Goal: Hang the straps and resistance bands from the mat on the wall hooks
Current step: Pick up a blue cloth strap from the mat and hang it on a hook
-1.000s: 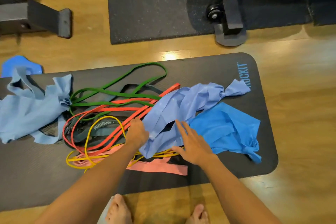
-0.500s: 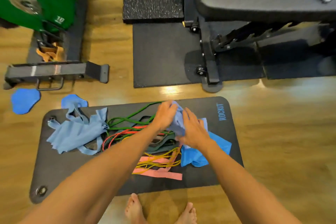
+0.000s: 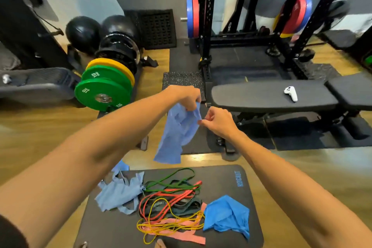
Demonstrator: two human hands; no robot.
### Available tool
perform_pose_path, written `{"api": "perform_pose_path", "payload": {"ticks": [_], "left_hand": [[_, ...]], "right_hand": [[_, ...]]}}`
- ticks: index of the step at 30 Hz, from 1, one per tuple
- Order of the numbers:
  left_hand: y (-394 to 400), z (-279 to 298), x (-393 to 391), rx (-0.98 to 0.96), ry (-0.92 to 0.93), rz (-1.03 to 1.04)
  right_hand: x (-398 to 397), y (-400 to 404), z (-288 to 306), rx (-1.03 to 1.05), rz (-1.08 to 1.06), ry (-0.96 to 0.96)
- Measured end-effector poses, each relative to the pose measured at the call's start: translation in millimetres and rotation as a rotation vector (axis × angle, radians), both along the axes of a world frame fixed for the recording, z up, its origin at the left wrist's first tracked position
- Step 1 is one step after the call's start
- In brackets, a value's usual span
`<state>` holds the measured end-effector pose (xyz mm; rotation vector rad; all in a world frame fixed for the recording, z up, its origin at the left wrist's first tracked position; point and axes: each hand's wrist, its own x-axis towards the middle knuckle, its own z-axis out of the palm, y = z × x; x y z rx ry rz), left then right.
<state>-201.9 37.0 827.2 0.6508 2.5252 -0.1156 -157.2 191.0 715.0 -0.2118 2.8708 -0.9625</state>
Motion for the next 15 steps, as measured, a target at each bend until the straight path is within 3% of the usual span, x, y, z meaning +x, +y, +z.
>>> {"api": "perform_pose_path", "payload": {"ticks": [7, 11, 15], "left_hand": [[-55.7, 91.9, -29.5, -0.319, 0.408, -0.121], [-89.3, 118.6, -83.5, -0.444, 0.422, -0.129], [-154.7, 135.5, -165.0, -0.582, 0.357, 0.075]], "right_hand": [[-76.3, -66.5, 61.1, -0.029, 0.319, -0.105], [-122.6, -116.7, 82.8, -0.145, 0.395, -0.012], [-193.6, -160.0, 110.7, -0.217, 0.337, 0.111]]}}
